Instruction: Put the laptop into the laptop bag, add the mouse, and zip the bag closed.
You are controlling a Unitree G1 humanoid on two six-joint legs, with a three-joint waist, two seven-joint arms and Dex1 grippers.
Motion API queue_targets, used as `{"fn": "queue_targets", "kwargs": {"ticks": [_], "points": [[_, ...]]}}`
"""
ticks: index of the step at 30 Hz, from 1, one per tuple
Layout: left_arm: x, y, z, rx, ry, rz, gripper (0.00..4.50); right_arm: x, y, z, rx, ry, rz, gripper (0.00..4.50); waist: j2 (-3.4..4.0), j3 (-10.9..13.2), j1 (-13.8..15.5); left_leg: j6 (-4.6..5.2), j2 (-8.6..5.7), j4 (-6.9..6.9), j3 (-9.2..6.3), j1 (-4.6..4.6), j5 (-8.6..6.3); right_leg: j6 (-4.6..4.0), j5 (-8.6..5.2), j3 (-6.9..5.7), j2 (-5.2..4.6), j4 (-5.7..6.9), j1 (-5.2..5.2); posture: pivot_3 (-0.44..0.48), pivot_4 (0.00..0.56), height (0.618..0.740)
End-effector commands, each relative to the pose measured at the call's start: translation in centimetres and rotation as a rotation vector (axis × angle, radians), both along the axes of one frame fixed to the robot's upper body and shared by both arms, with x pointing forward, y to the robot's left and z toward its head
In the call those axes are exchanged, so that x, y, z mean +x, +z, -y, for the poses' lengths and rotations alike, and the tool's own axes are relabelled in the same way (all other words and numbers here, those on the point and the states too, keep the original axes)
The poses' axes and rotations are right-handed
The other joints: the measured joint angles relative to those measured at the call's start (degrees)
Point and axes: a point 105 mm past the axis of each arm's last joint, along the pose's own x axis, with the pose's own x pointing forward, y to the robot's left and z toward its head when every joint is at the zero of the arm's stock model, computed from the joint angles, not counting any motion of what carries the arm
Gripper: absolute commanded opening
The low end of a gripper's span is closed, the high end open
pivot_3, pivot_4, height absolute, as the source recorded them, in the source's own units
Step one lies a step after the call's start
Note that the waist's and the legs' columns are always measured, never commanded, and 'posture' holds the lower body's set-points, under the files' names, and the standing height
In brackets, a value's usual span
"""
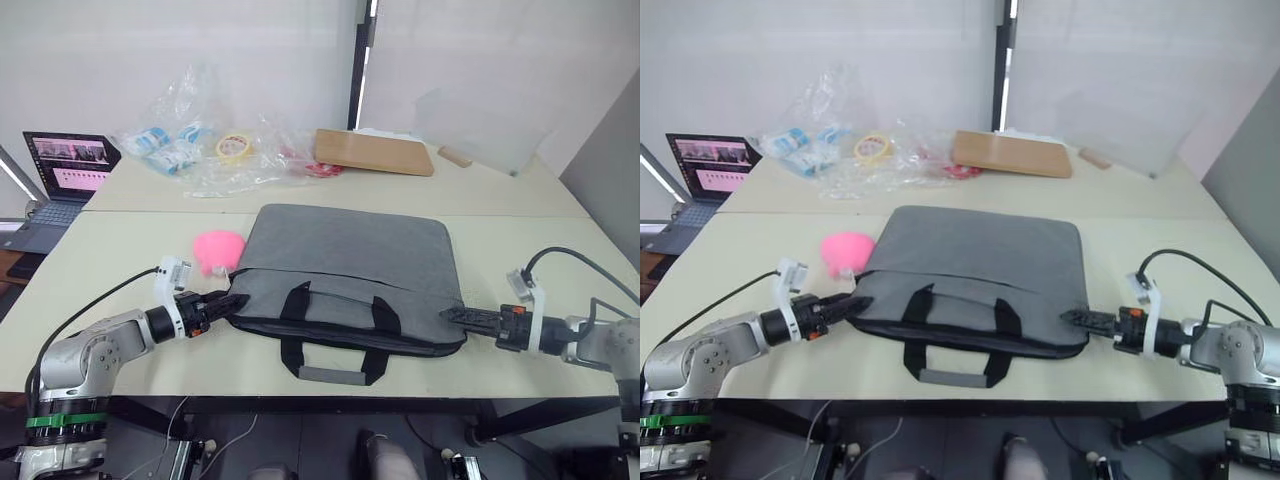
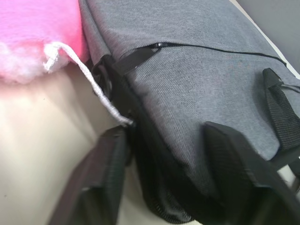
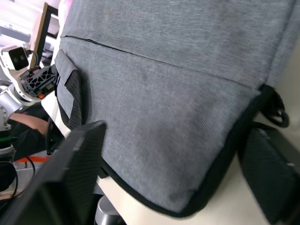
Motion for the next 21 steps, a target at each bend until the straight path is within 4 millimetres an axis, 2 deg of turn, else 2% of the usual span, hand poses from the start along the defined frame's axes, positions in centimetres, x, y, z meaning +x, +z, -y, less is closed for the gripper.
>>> {"fn": "queue_targets", "kwargs": {"ticks": [1, 4, 5, 6, 7, 9, 17, 21], "points": [[-0.6, 1.3, 0.7, -0.014, -0.054, 0.044, 1.11, 0.2, 1.6, 0.1, 0.031, -0.005, 0.074, 2.68, 0.0, 0.0, 0.0, 0.0, 0.0, 0.0, 0.0, -0.01, 0.0, 0.0, 0.0, -0.01, 0.0, -0.01, -0.01, 0.0, 0.15, 0.74], [-1.3, 1.5, 1.2, -0.018, -0.083, 0.042, 0.1, 0.3, 2.0, 0.8, 0.028, -0.027, 0.08, 1.64, 0.0, 0.0, -0.1, 0.0, 0.01, -0.01, 0.02, -0.03, 0.0, 0.0, 0.0, 0.01, 0.0, -0.01, -0.01, 0.0, 0.15, 0.74], [-1.8, 1.5, 1.7, -0.011, -0.109, 0.043, 0.0, 0.2, 2.2, 1.1, 0.027, -0.034, 0.08, 1.34, 0.0, 0.0, -0.1, 0.0, 0.01, -0.01, 0.02, -0.05, 0.0, 0.0, 0.0, 0.02, 0.0, -0.01, -0.01, 0.0, 0.15, 0.74], [-2.2, 1.7, 2.2, -0.018, -0.128, 0.043, 0.0, 0.1, 2.3, 1.3, 0.018, -0.033, 0.081, 0.85, 0.0, 0.0, -0.1, 0.0, 0.01, -0.01, 0.01, -0.03, 0.0, 0.0, 0.0, 0.01, 0.0, -0.03, -0.01, 0.0, 0.15, 0.74], [-2.4, 1.8, 2.5, -0.025, -0.141, 0.043, 0.0, 0.0, 2.4, 1.5, 0.012, -0.032, 0.081, 0.67, 0.01, 0.0, 0.0, 0.0, 0.01, -0.01, 0.01, -0.04, 0.0, 0.0, 0.0, 0.01, 0.0, -0.03, -0.01, 0.0, 0.15, 0.74], [-3.0, 1.8, 3.2, -0.026, -0.165, 0.038, 0.0, 0.1, 2.5, 1.8, 0.011, -0.042, 0.083, 0.02, 0.02, 0.0, 0.1, 0.0, 0.0, -0.01, -0.01, -0.02, 0.0, 0.0, 0.0, -0.01, -0.01, -0.05, -0.04, 0.0, 0.15, 0.74], [-4.5, 0.9, 2.8, -0.001, -0.174, -0.011, 0.0, -1.5, 2.3, 1.8, 0.01, 0.0, 0.042, 0.02, 0.03, 0.0, 0.0, 0.0, 0.01, -0.02, 0.01, -0.13, 0.0, 0.0, -0.01, 0.01, 0.0, -0.04, -0.02, 0.0, 0.15, 0.74], [-4.6, 0.0, 1.9, 0.041, -0.14, -0.019, 0.0, -1.8, 1.9, 1.2, 0.011, 0.013, 0.037, 0.02, 0.03, 0.0, 0.0, 0.0, 0.02, -0.08, 0.01, -0.11, 0.0, 0.0, -0.01, 0.04, 0.0, -0.03, -0.02, 0.0, 0.15, 0.74]]}}
